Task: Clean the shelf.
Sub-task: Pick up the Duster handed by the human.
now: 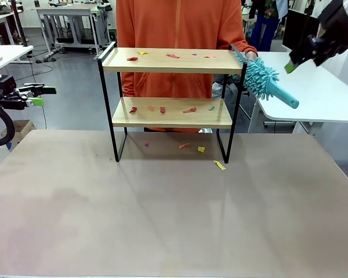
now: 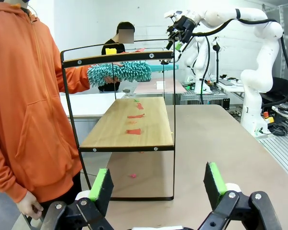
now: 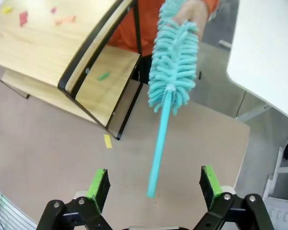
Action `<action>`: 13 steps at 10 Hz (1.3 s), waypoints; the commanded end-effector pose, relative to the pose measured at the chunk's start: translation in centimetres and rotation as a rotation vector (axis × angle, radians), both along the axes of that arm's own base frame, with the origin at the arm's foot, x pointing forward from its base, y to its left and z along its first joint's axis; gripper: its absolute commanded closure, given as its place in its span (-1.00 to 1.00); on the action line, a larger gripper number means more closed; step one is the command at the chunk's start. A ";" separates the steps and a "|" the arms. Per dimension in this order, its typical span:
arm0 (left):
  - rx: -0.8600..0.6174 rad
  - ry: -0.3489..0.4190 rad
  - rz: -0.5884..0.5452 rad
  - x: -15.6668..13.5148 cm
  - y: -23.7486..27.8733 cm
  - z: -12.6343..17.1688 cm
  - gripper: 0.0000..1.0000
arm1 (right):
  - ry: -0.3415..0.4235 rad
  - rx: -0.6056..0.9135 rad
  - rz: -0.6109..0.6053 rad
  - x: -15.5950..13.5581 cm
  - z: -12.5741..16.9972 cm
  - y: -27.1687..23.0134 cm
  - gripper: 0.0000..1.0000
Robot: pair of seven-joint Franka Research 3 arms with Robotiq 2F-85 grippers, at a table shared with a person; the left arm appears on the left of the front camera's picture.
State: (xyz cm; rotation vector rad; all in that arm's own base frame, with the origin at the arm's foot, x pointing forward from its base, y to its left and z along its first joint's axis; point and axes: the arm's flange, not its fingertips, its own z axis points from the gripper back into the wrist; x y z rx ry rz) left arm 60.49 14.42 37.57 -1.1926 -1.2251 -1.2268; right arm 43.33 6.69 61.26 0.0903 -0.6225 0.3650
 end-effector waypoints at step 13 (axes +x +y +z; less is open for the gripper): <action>0.004 -0.016 0.003 -0.2 -0.1 0.2 -1.00 | 0.076 -0.026 -0.092 4.2 -7.4 1.6 1.00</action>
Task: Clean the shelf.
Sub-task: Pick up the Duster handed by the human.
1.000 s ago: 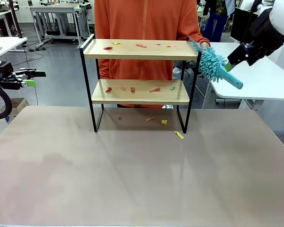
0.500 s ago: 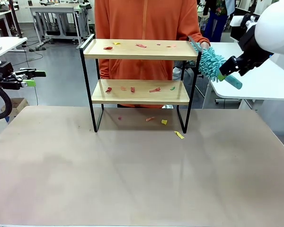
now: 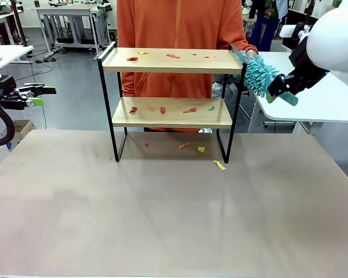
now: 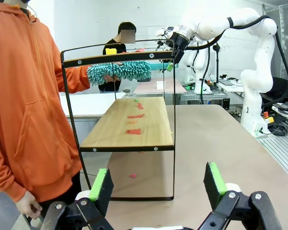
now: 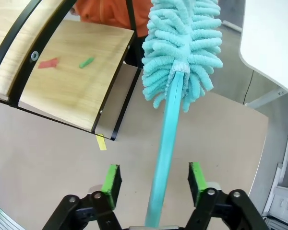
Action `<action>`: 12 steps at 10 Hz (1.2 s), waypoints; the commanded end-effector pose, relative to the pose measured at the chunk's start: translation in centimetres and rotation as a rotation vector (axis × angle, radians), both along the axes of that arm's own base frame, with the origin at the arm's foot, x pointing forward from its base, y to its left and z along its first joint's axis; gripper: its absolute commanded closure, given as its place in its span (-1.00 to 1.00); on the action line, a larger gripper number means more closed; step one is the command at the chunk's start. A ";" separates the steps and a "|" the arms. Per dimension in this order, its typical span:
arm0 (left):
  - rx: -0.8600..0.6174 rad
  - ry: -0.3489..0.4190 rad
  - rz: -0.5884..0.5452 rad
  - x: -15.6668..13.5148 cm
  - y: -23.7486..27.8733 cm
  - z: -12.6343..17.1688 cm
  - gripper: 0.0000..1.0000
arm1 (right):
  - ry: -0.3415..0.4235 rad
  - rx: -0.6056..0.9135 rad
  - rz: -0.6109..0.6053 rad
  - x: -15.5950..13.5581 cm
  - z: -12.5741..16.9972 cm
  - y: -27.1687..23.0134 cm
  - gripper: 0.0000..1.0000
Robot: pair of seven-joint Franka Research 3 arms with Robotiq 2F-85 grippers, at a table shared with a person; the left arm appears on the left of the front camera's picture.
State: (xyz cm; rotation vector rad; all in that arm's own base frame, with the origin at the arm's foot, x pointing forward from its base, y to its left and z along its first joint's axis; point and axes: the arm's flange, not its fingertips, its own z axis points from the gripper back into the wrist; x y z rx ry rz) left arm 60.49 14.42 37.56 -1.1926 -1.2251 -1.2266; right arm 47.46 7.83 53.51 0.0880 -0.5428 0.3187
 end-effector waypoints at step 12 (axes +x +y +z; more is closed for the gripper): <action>0.004 -0.016 0.003 -0.2 -0.1 0.2 -1.00 | -0.018 -0.023 -0.095 0.4 1.2 -0.8 1.00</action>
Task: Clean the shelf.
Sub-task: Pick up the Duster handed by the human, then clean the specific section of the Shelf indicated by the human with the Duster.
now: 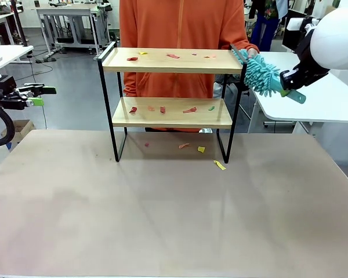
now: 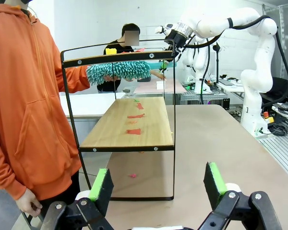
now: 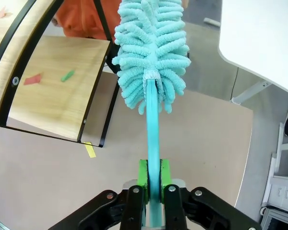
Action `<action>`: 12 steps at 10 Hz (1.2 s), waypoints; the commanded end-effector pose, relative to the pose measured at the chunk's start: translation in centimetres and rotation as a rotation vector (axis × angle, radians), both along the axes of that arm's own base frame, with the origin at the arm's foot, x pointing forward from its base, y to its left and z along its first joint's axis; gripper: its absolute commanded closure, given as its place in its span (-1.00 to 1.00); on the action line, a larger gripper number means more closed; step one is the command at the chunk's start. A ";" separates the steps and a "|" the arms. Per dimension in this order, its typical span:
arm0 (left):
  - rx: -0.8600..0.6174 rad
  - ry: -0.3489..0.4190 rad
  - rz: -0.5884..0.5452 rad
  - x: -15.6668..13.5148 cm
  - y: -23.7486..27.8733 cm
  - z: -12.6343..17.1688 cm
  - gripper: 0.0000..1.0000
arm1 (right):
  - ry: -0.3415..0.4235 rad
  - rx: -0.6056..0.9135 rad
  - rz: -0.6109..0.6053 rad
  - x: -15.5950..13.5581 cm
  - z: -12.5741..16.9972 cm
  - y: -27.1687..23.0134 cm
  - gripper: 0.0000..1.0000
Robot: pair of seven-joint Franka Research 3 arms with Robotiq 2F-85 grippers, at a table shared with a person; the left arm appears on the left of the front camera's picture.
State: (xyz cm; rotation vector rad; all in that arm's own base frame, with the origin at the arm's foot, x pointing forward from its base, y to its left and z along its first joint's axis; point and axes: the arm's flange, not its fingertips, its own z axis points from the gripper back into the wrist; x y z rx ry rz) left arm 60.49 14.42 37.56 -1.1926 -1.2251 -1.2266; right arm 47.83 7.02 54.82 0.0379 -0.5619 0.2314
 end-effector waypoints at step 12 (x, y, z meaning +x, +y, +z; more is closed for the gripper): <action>0.004 -0.016 0.003 -0.2 -0.1 0.2 -1.00 | 0.041 0.000 0.054 -1.6 3.0 -7.7 0.74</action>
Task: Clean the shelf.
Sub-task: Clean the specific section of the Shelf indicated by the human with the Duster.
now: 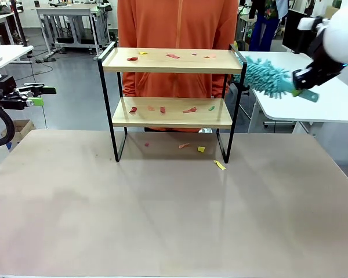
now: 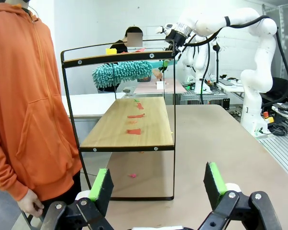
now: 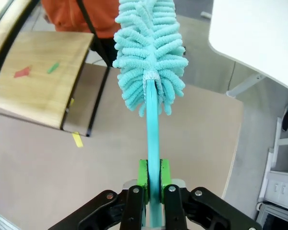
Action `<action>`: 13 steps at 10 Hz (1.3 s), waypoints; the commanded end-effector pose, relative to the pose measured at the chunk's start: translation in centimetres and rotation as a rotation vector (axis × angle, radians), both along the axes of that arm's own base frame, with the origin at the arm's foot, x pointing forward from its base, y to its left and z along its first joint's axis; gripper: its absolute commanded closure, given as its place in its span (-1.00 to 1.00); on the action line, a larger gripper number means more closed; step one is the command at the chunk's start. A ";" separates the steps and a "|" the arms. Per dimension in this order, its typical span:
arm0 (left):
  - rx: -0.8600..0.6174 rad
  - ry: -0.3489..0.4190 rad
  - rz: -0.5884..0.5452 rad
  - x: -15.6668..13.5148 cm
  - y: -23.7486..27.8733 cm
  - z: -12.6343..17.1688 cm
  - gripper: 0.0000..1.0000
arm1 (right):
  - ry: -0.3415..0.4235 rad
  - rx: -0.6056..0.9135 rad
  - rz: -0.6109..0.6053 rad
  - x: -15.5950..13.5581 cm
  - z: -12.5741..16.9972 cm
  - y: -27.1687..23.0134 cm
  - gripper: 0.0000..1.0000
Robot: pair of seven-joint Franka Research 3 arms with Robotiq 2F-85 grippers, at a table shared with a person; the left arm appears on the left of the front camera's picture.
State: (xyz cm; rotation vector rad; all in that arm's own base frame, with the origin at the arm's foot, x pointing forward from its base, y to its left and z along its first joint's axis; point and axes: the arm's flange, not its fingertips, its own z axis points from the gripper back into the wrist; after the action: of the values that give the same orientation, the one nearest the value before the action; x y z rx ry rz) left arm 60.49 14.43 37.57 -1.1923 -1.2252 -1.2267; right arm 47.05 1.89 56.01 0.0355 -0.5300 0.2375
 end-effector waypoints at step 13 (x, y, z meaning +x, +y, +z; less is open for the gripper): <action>0.003 -0.016 0.003 -0.2 -0.1 0.2 -1.00 | 0.406 -0.220 1.030 -16.0 -0.1 -2.6 0.74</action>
State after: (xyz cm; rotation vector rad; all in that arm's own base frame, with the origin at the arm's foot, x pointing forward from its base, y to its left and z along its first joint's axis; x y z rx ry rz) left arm 60.49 14.42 37.59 -1.1919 -1.2252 -1.2271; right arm 31.02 -1.40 56.07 0.1034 -0.0309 1.1606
